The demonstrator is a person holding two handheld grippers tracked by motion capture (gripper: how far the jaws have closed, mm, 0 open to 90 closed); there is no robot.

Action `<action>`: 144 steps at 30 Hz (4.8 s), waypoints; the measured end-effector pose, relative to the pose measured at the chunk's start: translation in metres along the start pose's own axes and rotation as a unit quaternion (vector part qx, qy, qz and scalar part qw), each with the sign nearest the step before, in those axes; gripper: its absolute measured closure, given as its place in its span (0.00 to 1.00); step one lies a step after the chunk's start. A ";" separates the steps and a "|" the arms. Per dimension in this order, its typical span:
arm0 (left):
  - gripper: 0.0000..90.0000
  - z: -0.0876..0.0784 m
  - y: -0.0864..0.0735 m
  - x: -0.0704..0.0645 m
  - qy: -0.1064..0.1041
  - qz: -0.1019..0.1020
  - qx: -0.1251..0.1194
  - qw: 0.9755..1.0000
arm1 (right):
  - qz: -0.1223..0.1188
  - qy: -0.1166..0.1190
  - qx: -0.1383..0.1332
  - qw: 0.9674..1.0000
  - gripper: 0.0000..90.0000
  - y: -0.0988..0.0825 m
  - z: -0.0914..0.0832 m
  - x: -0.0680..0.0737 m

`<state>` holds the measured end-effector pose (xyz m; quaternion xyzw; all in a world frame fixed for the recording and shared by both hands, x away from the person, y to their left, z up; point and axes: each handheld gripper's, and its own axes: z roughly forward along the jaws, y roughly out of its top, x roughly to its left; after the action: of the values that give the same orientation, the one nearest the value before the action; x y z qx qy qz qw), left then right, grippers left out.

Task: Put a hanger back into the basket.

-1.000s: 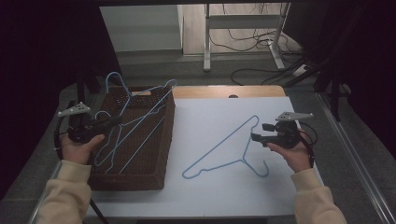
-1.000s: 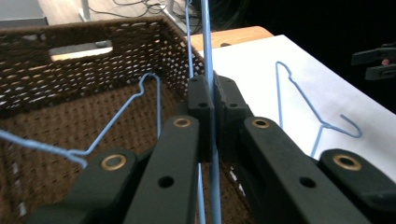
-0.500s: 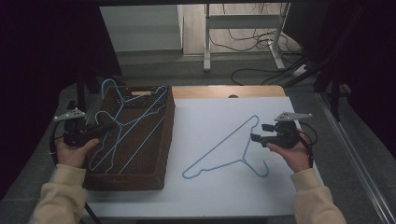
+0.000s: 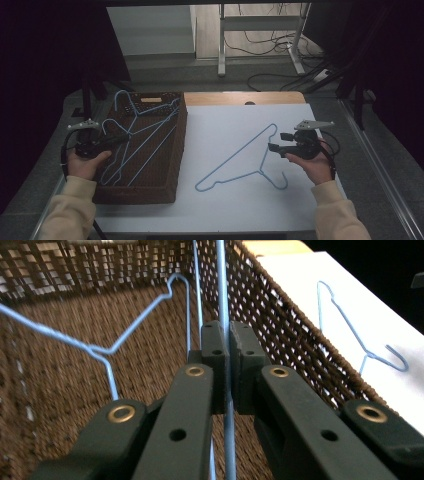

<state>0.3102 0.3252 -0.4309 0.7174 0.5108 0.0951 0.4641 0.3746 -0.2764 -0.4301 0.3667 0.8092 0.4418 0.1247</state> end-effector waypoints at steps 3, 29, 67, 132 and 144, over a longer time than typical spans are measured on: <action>0.96 0.009 -0.005 0.002 0.006 0.000 0.028 1.000 | 0.000 -0.001 0.000 1.000 0.32 0.000 0.000 0.000; 0.33 0.015 0.000 -0.062 0.016 0.084 0.007 0.996 | -0.013 -0.007 0.015 1.000 0.32 -0.002 0.006 0.006; 0.30 0.042 -0.011 -0.122 -0.048 0.139 0.041 0.988 | -0.006 -0.018 0.100 0.995 0.58 -0.040 0.008 0.053; 0.30 0.054 -0.013 -0.139 -0.057 0.166 0.061 0.983 | -0.028 0.014 0.213 0.976 1.00 -0.038 0.067 0.053; 0.30 0.055 -0.012 -0.141 -0.060 0.167 0.059 0.982 | -0.003 -0.073 0.206 0.976 1.00 -0.012 0.107 -0.015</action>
<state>0.2710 0.1788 -0.4225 0.8234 0.3593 0.0973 0.4282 0.4350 -0.2242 -0.5034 0.4137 0.8726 0.2369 0.1062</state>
